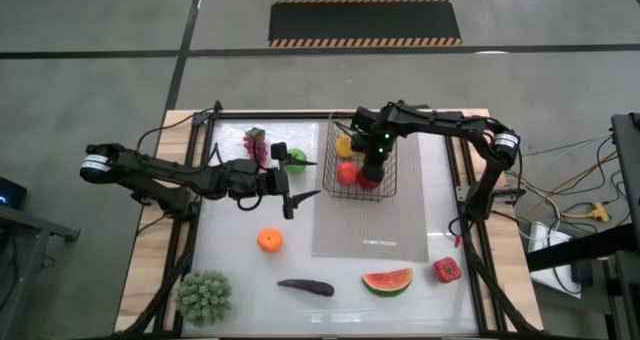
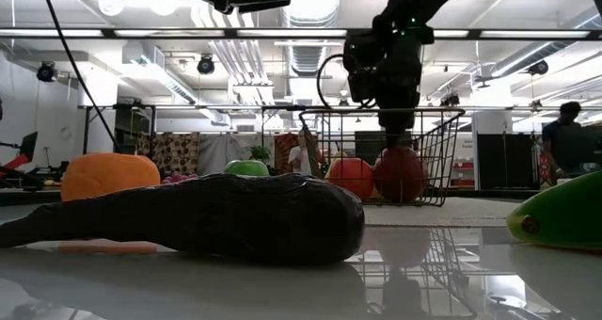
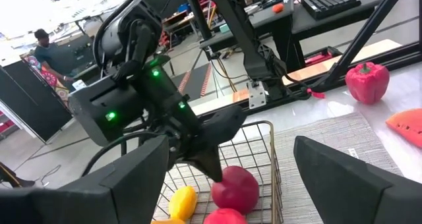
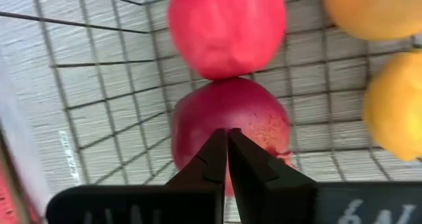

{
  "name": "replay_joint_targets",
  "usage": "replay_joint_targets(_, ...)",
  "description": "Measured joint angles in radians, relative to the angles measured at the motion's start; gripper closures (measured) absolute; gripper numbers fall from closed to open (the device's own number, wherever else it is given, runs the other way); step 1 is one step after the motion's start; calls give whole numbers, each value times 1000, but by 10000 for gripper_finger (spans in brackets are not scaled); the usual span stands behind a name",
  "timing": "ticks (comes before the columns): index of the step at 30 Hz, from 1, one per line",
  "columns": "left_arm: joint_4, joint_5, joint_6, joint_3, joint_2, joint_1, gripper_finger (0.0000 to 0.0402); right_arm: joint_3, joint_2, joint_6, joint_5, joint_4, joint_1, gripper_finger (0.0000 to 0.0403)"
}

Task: Build produce basket
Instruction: Put the pomegranate into the wire basket, then put the green apple into the wire basket

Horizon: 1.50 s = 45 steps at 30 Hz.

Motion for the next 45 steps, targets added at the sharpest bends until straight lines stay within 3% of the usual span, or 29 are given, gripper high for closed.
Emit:
replay_joint_targets(13, 0, 0, 0, 0, 0, 0, 94, 0, 1, 63, 1, 20, 109, 394)
replay_joint_targets(26, 0, 0, 0, 0, 0, 0, 94, 53, 3, 84, 10, 31, 118, 394)
replay_joint_targets(34, -2, 0, 0, -2, 0, 0, 94, 115, -2, 84, 139, -61, 117, 394)
replay_joint_targets(45, -6, 0, 0, -2, 0, 0, 94, 109, -136, 119, 170, -61, 192, 394)
